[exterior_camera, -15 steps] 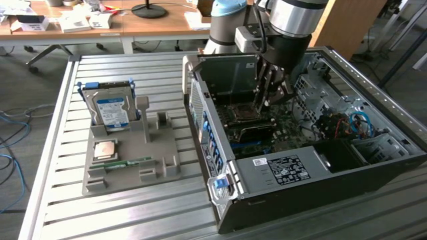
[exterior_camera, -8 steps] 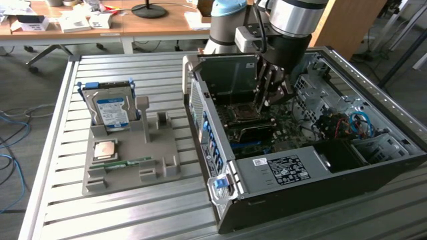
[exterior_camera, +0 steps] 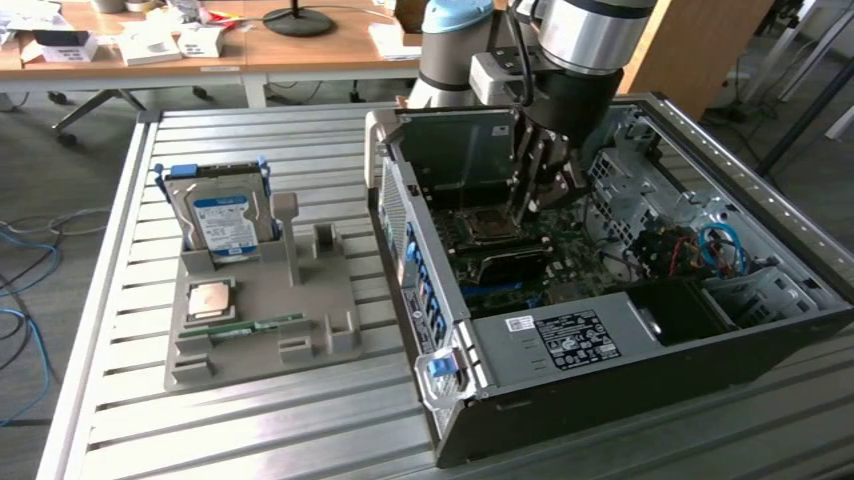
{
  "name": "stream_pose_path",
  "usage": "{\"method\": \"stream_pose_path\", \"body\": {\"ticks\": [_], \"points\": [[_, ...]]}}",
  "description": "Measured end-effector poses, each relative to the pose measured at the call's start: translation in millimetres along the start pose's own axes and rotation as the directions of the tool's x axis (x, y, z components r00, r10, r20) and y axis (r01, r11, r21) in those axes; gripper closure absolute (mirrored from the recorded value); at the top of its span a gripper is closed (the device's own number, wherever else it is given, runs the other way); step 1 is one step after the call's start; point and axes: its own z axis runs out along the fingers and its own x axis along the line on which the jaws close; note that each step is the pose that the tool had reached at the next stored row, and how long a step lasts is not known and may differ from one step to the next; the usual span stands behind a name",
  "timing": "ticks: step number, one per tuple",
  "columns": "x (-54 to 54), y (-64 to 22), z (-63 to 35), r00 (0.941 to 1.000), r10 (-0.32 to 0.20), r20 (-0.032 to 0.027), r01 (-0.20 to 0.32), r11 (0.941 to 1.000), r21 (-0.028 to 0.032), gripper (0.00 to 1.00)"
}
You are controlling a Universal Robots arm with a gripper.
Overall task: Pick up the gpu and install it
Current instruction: 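Press down on the gpu until it lock into place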
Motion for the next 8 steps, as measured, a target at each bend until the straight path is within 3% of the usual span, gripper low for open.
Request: {"method": "stream_pose_path", "body": {"ticks": [4, 8], "points": [[0.0, 0.0, 0.0, 1.0000, 0.000, -0.0001, 0.000, 1.0000, 0.0000, 0.85], [0.0, 0.0, 0.0, 1.0000, 0.000, 0.0000, 0.000, 1.0000, 0.0000, 0.89]]}}
